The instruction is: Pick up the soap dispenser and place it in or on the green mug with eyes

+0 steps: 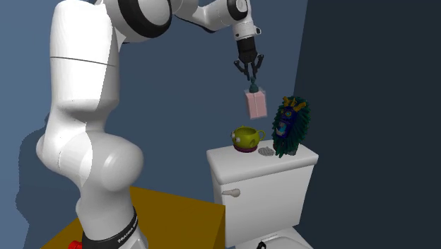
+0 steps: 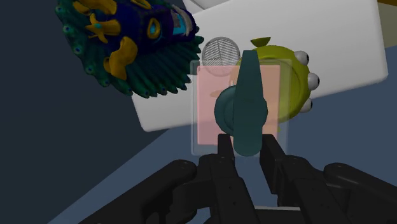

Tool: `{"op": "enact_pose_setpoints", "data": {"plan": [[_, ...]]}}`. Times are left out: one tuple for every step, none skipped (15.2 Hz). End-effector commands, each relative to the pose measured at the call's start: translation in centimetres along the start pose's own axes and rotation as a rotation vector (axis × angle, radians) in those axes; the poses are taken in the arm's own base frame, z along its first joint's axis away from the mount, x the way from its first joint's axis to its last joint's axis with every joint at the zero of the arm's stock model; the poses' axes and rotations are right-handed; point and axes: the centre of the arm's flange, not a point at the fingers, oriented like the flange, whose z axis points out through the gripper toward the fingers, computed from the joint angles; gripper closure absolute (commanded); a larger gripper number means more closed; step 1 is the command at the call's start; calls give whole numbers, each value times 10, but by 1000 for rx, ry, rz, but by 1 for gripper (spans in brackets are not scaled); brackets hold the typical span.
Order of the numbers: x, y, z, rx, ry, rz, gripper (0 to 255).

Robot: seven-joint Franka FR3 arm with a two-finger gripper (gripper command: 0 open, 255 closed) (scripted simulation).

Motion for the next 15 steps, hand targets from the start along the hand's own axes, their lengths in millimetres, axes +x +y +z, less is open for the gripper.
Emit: {"op": "enact_pose_setpoints", "data": {"plan": [[3,-5,25,9,-19,-6,255],[3,-6,30,9,-19,-6,255],[3,-7,35,9,-19,-6,255],[3,-8,40,9,-19,-6,255],[3,-10,45,9,-19,-6,255],[3,-11,50,9,-19,-6,255],[3,-12,56,9,-19,-6,255],[4,-13,61,9,-19,-6,255],[4,-15,66,9,-19,-6,255],[4,-16,71,9,-19,-6,255],[4,-17,76,9,-19,-6,255],[4,-18,81,9,-19,-6,255],[4,-19,86,9,-19,-6,255],[4,-21,92,9,-19,-6,255],[5,-22,97,9,-19,-6,255]]}}
